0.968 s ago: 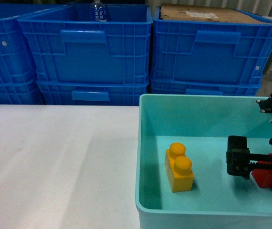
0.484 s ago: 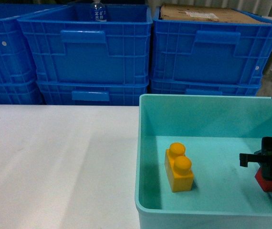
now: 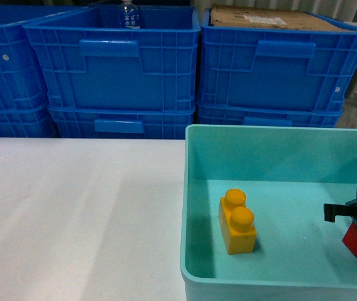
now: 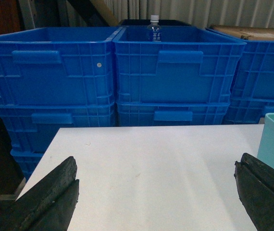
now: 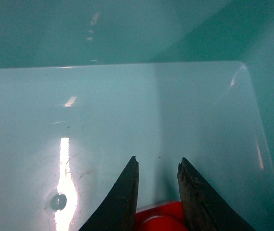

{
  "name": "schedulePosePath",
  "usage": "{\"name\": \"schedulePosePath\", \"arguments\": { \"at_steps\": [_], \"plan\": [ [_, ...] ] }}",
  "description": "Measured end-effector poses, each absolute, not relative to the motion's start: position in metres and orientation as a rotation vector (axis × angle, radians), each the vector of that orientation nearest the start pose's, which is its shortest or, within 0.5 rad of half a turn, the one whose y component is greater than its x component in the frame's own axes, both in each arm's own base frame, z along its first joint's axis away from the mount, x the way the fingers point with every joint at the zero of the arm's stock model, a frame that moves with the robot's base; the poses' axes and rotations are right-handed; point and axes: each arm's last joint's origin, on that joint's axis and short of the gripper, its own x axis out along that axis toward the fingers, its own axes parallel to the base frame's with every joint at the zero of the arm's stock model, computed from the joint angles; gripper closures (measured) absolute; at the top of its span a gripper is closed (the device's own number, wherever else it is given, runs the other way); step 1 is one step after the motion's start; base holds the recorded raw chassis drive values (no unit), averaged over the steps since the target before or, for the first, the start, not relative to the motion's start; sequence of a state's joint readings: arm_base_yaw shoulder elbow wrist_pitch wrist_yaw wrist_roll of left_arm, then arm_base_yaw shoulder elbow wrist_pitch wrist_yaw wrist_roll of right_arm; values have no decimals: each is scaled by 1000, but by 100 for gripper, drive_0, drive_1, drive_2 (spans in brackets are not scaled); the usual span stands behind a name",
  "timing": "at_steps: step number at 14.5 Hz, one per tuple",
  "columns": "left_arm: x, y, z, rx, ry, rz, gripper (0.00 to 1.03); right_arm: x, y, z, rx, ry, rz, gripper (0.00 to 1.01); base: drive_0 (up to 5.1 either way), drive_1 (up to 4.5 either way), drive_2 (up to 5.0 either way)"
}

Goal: Pick red block from blue box to shelf

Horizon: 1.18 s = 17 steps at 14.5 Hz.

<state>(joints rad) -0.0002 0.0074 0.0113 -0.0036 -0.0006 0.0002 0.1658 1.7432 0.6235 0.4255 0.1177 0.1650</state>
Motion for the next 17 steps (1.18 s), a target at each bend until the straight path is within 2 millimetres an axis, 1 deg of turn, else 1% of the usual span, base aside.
{"name": "schedulePosePath", "arguments": {
  "at_steps": [2, 3, 4, 5, 6, 8, 9, 11, 12, 13, 14, 15, 16, 17],
  "plan": [
    [97, 0, 166, 0, 0, 0, 5, 294, 48, 115, 62, 688, 3, 81, 0, 0, 0],
    [97, 0, 166, 0, 0, 0, 5, 294, 48, 126, 69, 670, 13, 81, 0, 0, 0],
    [97, 0, 166, 0, 0, 0, 5, 298, 50, 164, 91, 565, 47, 81, 0, 0, 0],
    [97, 0, 166, 0, 0, 0, 5, 294, 49, 200, 110, 468, 82, 81, 0, 0, 0],
    [97, 0, 166, 0, 0, 0, 5, 288, 49, 212, 115, 440, 104, 81, 0, 0, 0],
    [97, 0, 166, 0, 0, 0, 5, 281, 48, 223, 113, 402, 113, 81, 0, 0, 0],
    [97, 0, 166, 0, 0, 0, 5, 271, 46, 229, 105, 369, 120, 81, 0, 0, 0],
    [97, 0, 166, 0, 0, 1, 5, 240, 30, 230, 67, 288, 91, 81, 0, 0, 0],
    [97, 0, 166, 0, 0, 0, 5, 220, 18, 234, 32, 223, 46, 81, 0, 0, 0],
    [97, 0, 166, 0, 0, 0, 5, 201, 8, 241, 18, 175, 15, 81, 0, 0, 0],
    [97, 0, 166, 0, 0, 0, 5, 189, 2, 251, 8, 104, -10, 81, 0, 0, 0],
    [97, 0, 166, 0, 0, 0, 5, 182, -1, 258, -2, 64, -12, 81, 0, 0, 0],
    [97, 0, 166, 0, 0, 0, 5, 177, -5, 259, -7, 60, -1, 81, 0, 0, 0],
    [97, 0, 166, 0, 0, 0, 5, 175, -10, 256, -8, 72, -9, 81, 0, 0, 0]
  ]
}}
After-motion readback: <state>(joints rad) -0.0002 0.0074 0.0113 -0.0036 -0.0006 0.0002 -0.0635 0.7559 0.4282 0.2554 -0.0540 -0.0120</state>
